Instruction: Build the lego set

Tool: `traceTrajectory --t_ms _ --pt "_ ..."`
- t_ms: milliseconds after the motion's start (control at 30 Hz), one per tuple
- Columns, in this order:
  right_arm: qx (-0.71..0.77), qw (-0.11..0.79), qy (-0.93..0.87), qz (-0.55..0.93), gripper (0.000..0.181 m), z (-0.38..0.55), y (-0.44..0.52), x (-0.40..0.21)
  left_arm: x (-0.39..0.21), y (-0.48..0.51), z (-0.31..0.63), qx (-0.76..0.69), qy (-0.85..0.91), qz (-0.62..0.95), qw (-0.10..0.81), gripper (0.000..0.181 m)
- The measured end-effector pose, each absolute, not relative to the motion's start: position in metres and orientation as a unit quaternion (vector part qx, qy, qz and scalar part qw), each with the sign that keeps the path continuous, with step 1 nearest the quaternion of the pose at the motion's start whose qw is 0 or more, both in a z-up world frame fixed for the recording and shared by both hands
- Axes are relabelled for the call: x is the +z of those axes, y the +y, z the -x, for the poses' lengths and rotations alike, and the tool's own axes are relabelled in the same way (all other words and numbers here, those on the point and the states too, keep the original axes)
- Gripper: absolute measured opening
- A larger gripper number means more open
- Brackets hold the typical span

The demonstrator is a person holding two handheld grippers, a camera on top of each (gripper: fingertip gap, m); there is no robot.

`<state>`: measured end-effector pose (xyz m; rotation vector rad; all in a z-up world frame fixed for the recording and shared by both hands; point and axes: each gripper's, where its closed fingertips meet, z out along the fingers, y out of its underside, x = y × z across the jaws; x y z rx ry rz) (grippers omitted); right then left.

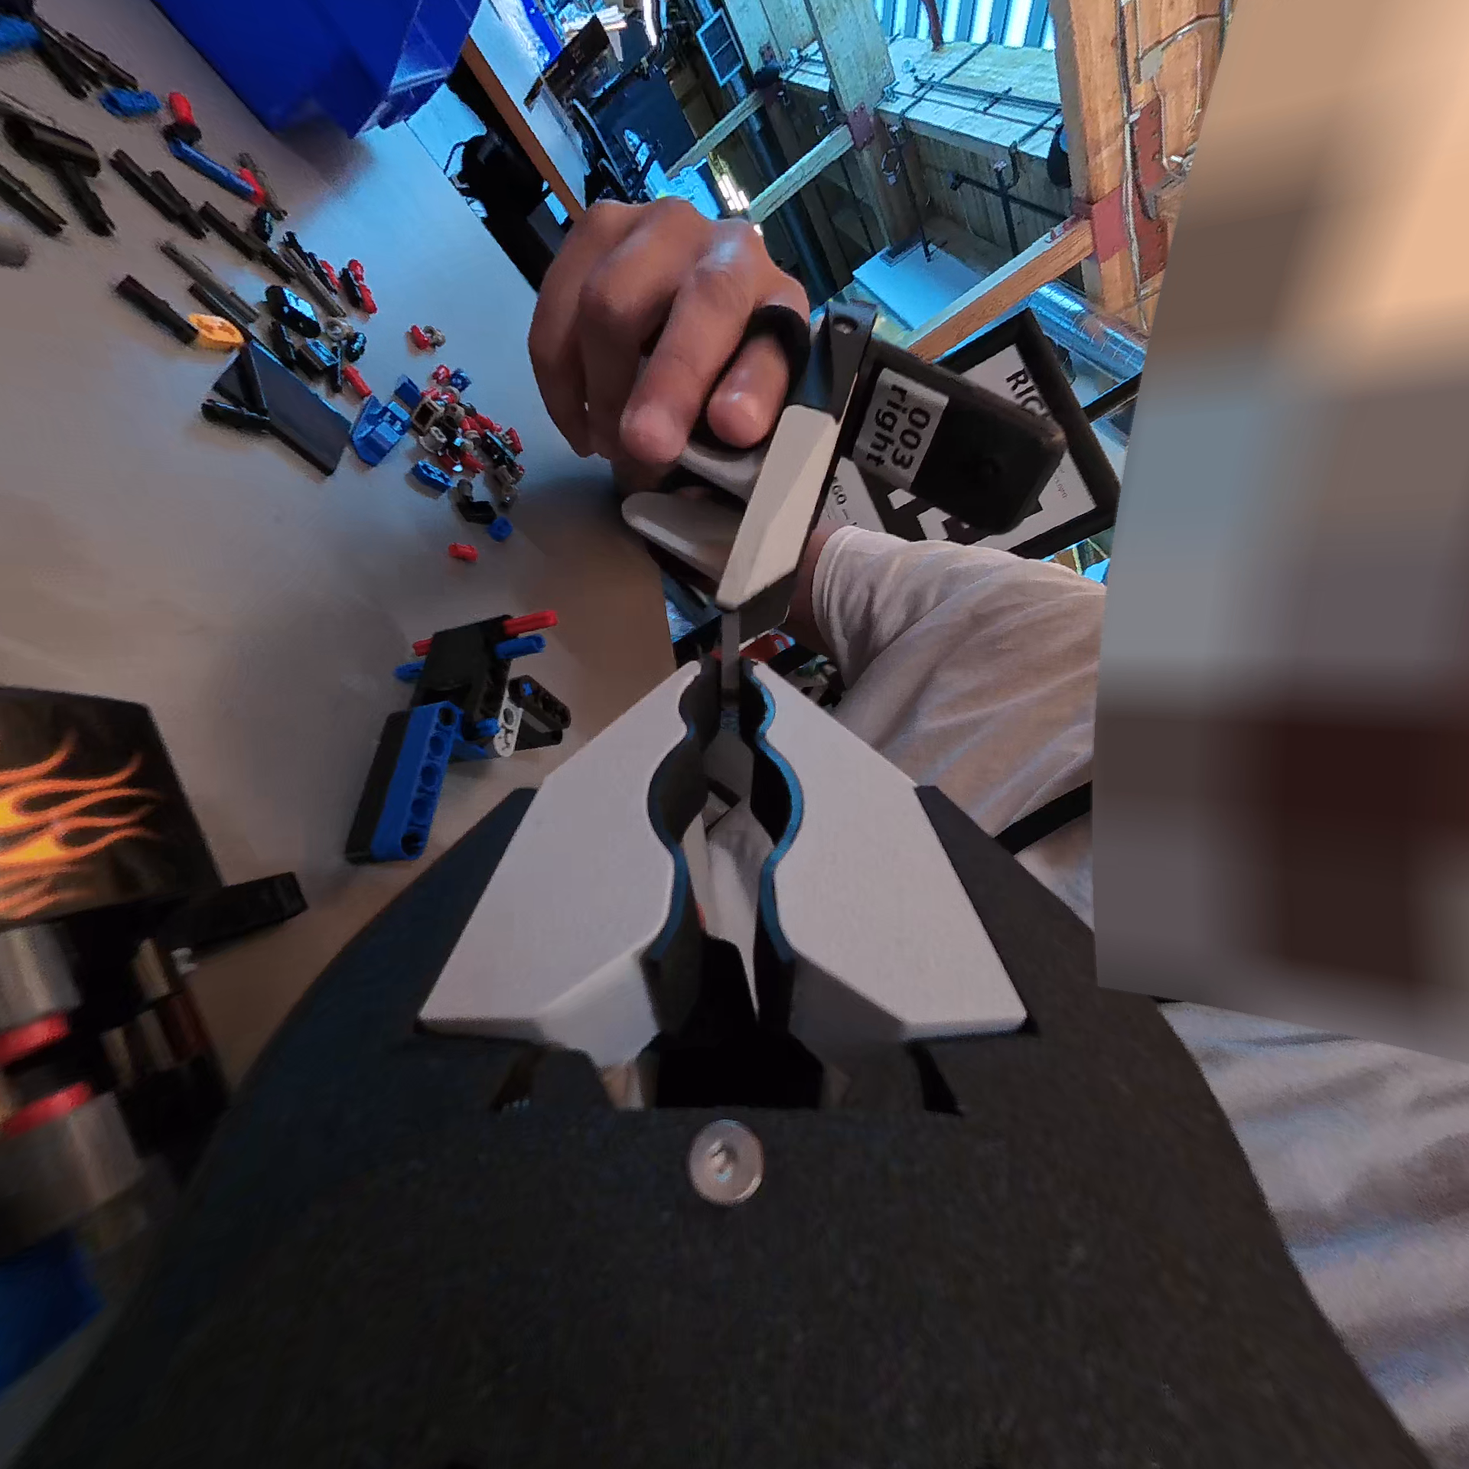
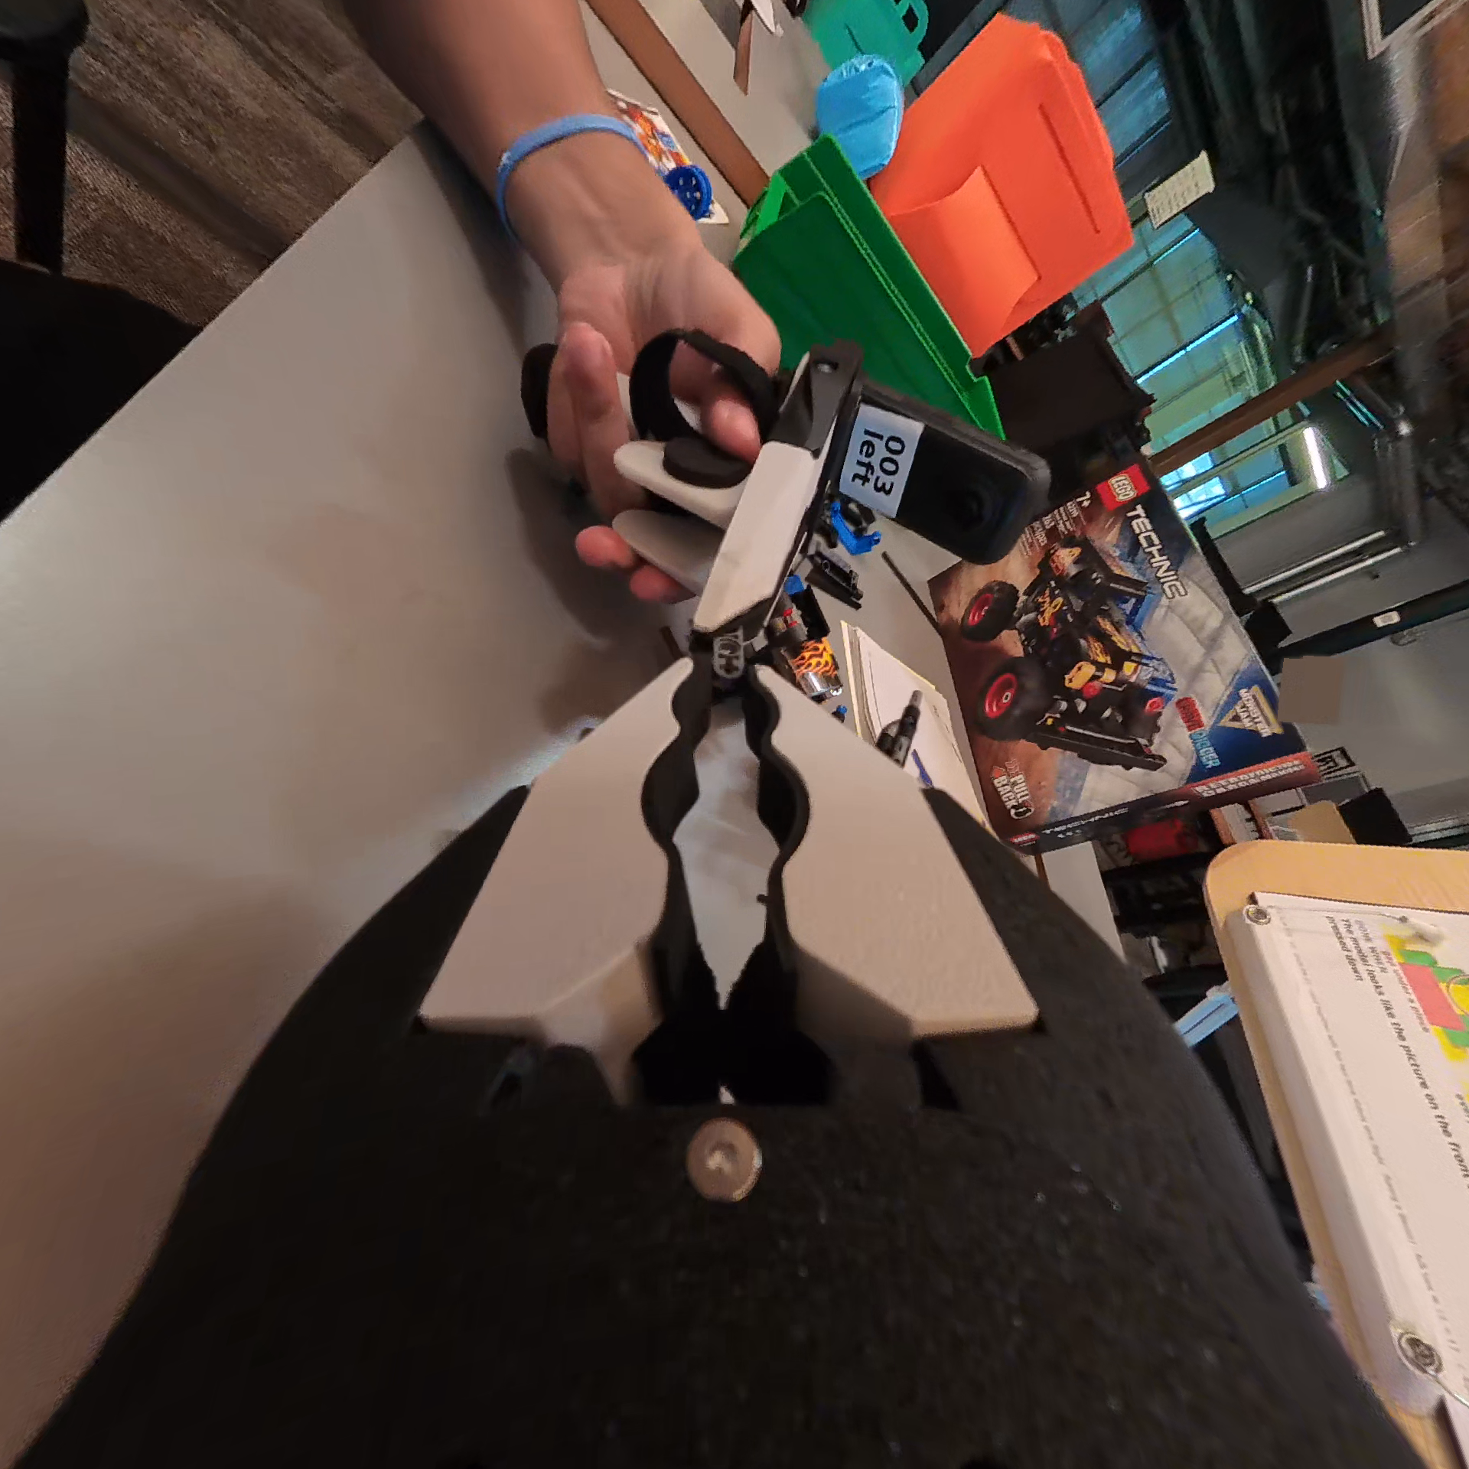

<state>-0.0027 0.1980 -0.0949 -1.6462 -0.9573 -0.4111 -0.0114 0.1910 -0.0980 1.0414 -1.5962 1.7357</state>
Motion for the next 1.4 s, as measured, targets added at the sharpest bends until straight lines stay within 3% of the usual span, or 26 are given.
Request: traceTrajectory --t_ms 333,533,700,833,1033,1300,1400 --pt "-0.188 0.538 -0.419 0.707 0.000 -0.001 0.198 -0.107 -0.098 0.192 0.008 0.648 -0.597 -0.397 0.257 0.000" --pt "-0.174 0.548 -0.408 0.709 0.021 0.003 0.199 -0.101 -0.100 0.190 0.016 0.634 -0.614 -0.382 0.274 0.001" --pt "-0.161 0.552 -0.413 0.707 0.006 0.008 0.196 -0.101 -0.101 0.186 0.018 0.632 -0.615 -0.380 0.280 0.001" --pt "-0.147 0.548 -0.407 0.716 0.006 0.006 0.197 -0.103 -0.104 0.187 0.016 0.627 -0.628 -0.382 0.258 0.001" --pt "-0.105 0.529 -0.375 0.754 0.006 -0.002 0.202 -0.115 -0.122 0.195 0.000 0.596 -0.710 -0.364 0.093 0.015" --pt "-0.077 0.508 -0.350 0.783 0.006 -0.013 0.203 -0.128 -0.137 0.210 -0.019 0.407 -0.829 -0.172 -0.344 0.014" --pt "-0.064 0.503 -0.343 0.791 0.006 -0.013 0.204 -0.131 -0.137 0.208 -0.020 0.335 -0.823 -0.106 -0.446 0.010"
